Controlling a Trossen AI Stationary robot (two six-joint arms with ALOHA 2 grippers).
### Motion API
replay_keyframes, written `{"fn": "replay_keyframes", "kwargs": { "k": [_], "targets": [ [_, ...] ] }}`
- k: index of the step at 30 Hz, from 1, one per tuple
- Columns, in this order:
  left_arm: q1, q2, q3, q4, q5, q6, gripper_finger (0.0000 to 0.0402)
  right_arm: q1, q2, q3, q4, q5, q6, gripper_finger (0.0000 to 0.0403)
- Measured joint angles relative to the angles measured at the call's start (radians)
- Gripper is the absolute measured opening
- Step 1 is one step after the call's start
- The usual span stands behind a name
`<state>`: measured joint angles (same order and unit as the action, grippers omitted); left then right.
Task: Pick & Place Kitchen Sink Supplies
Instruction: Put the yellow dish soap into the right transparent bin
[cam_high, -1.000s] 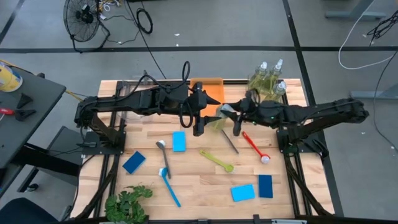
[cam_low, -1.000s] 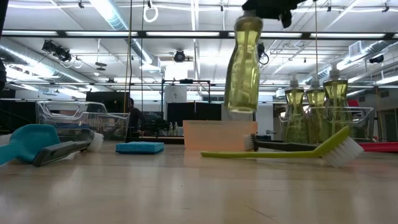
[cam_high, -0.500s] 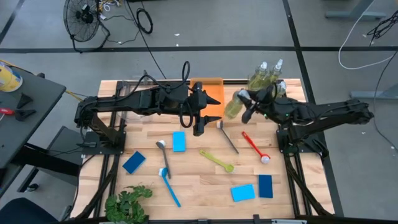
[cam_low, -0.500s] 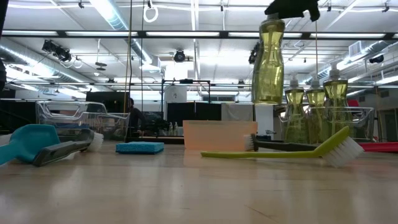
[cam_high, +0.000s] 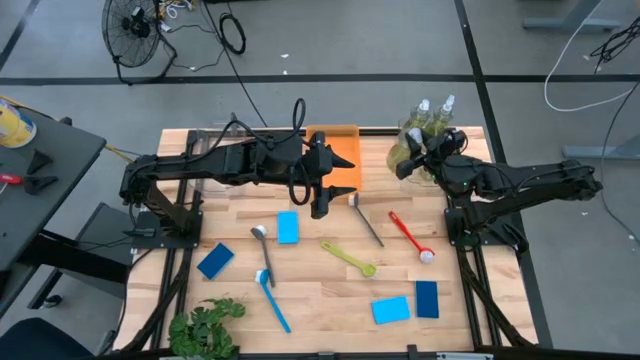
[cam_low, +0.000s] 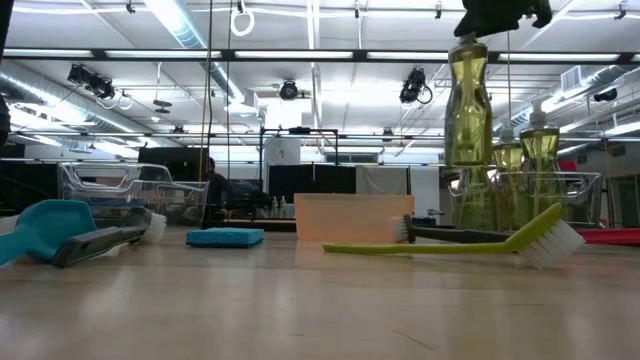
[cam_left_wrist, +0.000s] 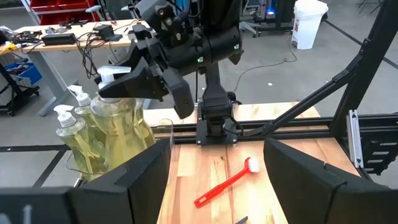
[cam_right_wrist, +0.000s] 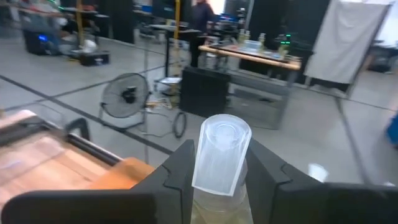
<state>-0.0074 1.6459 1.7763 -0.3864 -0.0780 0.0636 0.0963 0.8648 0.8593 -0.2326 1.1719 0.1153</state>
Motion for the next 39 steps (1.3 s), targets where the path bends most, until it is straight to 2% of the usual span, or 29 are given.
{"fn": "replay_keyframes", "kwargs": {
  "k": [14, 20, 29, 39],
  "targets": [
    [0.000, 0.000, 0.000, 0.000, 0.000, 0.000, 0.0264, -0.001, 0.000, 0.000, -0.030, 0.208, -0.049, 0.0098],
    [0.000, 0.000, 0.000, 0.000, 0.000, -0.001, 0.0264, -0.011, 0.001, -0.021, -0.061, 0.208, -0.031, 0.0098],
    [0.000, 0.000, 0.000, 0.000, 0.000, -0.002, 0.0264, -0.028, 0.001, -0.114, -0.083, 0.204, 0.141, 0.0098],
    [0.000, 0.000, 0.000, 0.000, 0.000, -0.002, 0.0264, -0.056, 0.001, -0.198, -0.074, 0.216, 0.251, 0.0098]
  ]
}}
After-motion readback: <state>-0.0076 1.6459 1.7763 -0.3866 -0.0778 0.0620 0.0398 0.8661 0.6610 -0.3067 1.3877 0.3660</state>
